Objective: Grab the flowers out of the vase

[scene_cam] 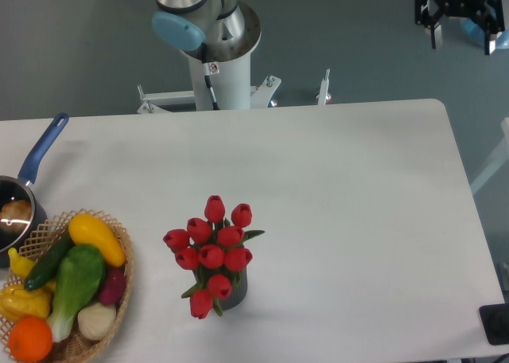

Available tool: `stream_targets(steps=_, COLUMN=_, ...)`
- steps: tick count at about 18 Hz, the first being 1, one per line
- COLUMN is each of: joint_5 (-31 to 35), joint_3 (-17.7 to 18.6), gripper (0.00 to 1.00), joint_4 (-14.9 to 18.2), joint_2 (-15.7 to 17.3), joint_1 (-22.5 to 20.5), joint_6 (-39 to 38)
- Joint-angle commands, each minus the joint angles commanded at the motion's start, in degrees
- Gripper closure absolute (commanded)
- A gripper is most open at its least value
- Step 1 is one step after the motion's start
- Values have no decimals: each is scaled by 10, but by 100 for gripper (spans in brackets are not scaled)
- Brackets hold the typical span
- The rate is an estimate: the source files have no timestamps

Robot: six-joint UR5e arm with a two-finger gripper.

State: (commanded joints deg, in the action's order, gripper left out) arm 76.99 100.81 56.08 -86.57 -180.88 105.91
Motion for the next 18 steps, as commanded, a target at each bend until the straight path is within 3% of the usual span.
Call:
stream_targets(steps=5, joint_5=1, joint_3=-5, gripper=0, joint_4=1, joint_2=-1, joint_1=12, joint_6=0)
stream_targets(steps=9, joint_5=-33, joint_3=15, gripper=0, joint_4=2, joint_2=-3, joint_1=10, joint_6=-9)
stream_targets(steps=15, joint_5=-132, joint_3=40, gripper=0, joint_4=1, joint_2=4, joint_1=10, joint_6=-160)
stream_targets(steps=18, joint_5=-142, joint_3=60, gripper=0, joint_4=9, joint_2=17, joint_1=19, joint_6=-212)
